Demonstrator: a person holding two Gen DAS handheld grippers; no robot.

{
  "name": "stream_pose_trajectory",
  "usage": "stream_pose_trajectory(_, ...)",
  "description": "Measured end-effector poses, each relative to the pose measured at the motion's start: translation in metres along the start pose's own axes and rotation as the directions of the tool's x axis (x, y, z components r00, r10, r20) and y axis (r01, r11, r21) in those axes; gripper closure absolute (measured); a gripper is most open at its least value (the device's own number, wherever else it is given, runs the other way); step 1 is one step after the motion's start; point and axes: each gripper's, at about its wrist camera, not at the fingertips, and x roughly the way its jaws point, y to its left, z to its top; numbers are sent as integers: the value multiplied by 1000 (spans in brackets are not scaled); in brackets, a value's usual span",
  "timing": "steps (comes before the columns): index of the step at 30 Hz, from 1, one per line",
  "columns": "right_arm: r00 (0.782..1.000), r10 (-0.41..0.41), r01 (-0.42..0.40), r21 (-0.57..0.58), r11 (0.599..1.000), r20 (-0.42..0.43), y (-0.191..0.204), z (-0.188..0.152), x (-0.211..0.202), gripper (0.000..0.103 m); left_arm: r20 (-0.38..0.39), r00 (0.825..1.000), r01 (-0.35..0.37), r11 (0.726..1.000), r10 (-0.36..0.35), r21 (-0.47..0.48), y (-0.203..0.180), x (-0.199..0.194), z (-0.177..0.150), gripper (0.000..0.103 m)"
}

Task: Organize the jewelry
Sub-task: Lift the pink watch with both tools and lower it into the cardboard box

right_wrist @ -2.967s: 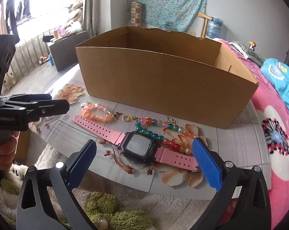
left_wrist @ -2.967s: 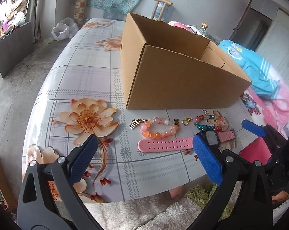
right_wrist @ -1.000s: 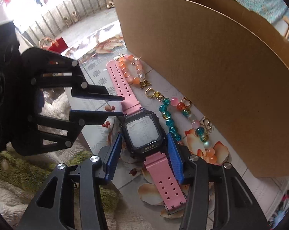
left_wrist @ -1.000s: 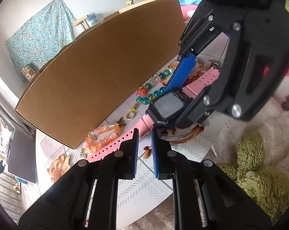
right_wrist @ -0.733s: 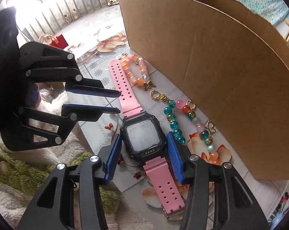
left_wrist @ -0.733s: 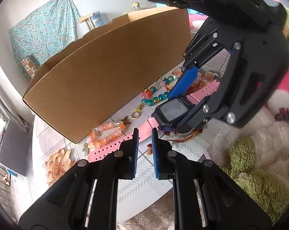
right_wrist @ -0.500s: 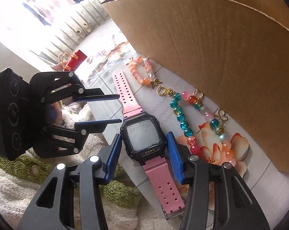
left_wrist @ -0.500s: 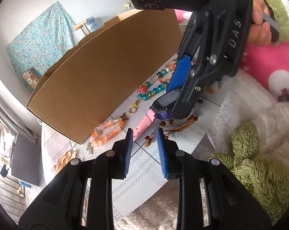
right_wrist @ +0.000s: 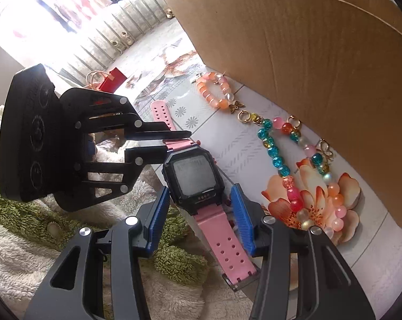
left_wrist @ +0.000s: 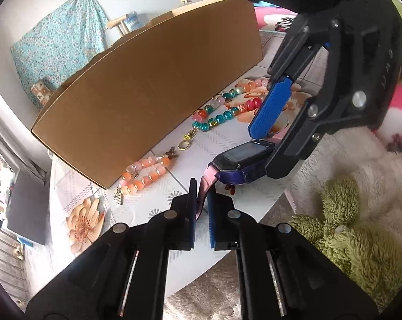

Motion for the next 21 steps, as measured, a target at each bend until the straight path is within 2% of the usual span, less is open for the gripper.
stream_pose_trajectory(4, 991, -119, 118, 20, 993, 52, 16, -15, -2, 56, -17, 998, 57, 995, -58, -81, 13, 0, 2, 98)
stream_pose_trajectory(8, 958, -272, 269, 48, 962, 90, 32, -30, -3, 56, -23, 995, 92, 988, -95, -123, 26, 2, 4, 98)
stream_pose_trajectory(9, 944, -313, 309, 53, 950, 101, 34, -33, -4, 57, -24, 995, 95, 987, -99, -126, 26, 2, 4, 98)
stream_pose_trajectory(12, 899, -422, 417, 67, 906, 119, 48, -41, -2, 66, -24, 995, 98, 987, -101, -129, 25, 8, 1, 98)
stream_pose_trajectory(16, 813, -564, 558, 79, 826, 145, 61, -48, 2, 89, -16, 996, 89, 987, -92, -134, 32, 12, 1, 98)
stream_pose_trajectory(18, 783, -598, 590, 98, 801, 170, 66, -51, 0, 95, -3, 997, 76, 989, -77, -130, 33, 10, 2, 100)
stream_pose_trajectory(21, 733, -644, 633, 128, 764, 220, 74, -49, -9, 97, 29, 997, 71, 989, -68, -133, 35, 0, 4, 100)
